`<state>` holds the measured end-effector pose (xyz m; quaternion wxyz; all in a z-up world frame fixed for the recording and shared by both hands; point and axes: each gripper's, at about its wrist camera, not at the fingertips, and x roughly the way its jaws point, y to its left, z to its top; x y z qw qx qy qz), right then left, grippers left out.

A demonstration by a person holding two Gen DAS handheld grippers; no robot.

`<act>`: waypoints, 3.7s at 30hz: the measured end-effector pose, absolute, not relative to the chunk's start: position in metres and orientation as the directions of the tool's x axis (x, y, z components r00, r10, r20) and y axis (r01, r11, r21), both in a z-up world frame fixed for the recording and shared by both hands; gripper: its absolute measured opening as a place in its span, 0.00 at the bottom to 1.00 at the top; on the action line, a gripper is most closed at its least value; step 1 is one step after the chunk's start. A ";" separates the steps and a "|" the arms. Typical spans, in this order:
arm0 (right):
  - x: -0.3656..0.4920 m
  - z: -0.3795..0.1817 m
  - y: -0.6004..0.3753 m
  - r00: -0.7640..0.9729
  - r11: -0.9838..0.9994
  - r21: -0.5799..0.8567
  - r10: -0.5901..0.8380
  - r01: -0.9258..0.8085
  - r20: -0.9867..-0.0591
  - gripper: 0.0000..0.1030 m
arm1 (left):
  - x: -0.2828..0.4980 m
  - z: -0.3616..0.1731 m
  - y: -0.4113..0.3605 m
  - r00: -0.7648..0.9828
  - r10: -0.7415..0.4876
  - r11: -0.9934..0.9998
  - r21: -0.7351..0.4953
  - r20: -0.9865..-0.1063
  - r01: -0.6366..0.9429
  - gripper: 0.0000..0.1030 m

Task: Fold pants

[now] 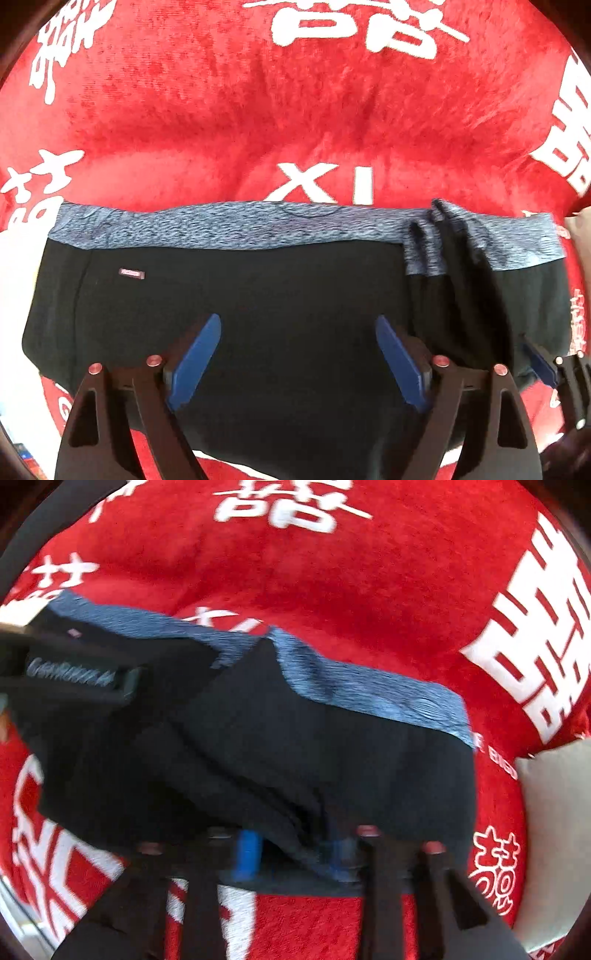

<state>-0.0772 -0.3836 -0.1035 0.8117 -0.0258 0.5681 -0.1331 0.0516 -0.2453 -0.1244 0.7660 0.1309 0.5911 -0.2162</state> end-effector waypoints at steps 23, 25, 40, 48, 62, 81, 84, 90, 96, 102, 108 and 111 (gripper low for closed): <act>-0.163 -0.074 -0.489 0.310 0.801 0.207 0.028 0.562 -0.950 0.41 | 0.029 -0.117 -0.341 -0.129 -0.335 0.669 -0.332 -0.933 0.665 0.14; -0.167 -0.074 -0.493 0.310 0.789 0.218 0.037 0.574 -0.950 0.36 | 0.030 -0.115 -0.341 -0.171 -0.361 0.657 -0.380 -0.917 0.651 0.05; -0.178 -0.073 -0.511 0.315 0.773 0.258 0.080 0.580 -0.946 0.34 | -0.012 -0.112 -0.310 -0.041 -0.305 0.692 -0.251 -0.951 0.677 0.15; -0.162 -0.065 -0.551 0.385 0.721 0.338 0.107 0.605 -0.917 0.44 | 0.003 -0.076 -0.307 0.074 -0.298 0.742 -0.182 -0.952 0.645 0.69; -0.109 -0.147 -0.661 0.527 0.394 0.665 0.409 0.634 -0.745 0.32 | 0.029 -0.109 -0.394 0.094 -0.246 0.736 -0.123 -0.965 0.666 0.69; -0.119 -0.070 -0.571 0.365 0.762 0.347 0.156 0.547 -0.918 0.40 | 0.015 -0.111 -0.332 0.101 -0.146 0.823 -0.064 -0.984 0.565 0.69; -0.114 -0.063 -0.542 0.361 0.797 0.346 0.173 0.495 -0.916 0.40 | 0.016 -0.104 -0.321 0.116 -0.124 0.845 -0.043 -0.986 0.532 0.69; -0.078 -0.070 -0.484 0.336 0.847 0.360 0.233 0.391 -0.913 0.40 | 0.017 -0.100 -0.288 0.118 -0.069 0.879 -0.004 -0.991 0.477 0.69; -0.062 -0.100 -0.435 0.223 0.895 0.272 0.202 0.353 -0.954 0.40 | 0.022 -0.102 -0.254 0.112 -0.019 0.905 0.030 -0.994 0.424 0.69; -0.062 -0.095 -0.416 0.187 0.939 0.171 0.118 0.299 -0.975 0.40 | 0.023 -0.100 -0.229 0.104 -0.029 0.926 0.013 -0.994 0.376 0.69; -0.059 -0.096 -0.414 0.156 0.944 0.128 0.083 0.304 -0.984 0.40 | 0.029 -0.100 -0.211 0.103 -0.049 0.940 -0.011 -0.993 0.341 0.69; -0.057 -0.095 -0.415 0.148 0.946 0.114 0.072 0.304 -0.986 0.40 | 0.032 -0.099 -0.199 0.109 -0.080 0.949 -0.042 -0.991 0.314 0.90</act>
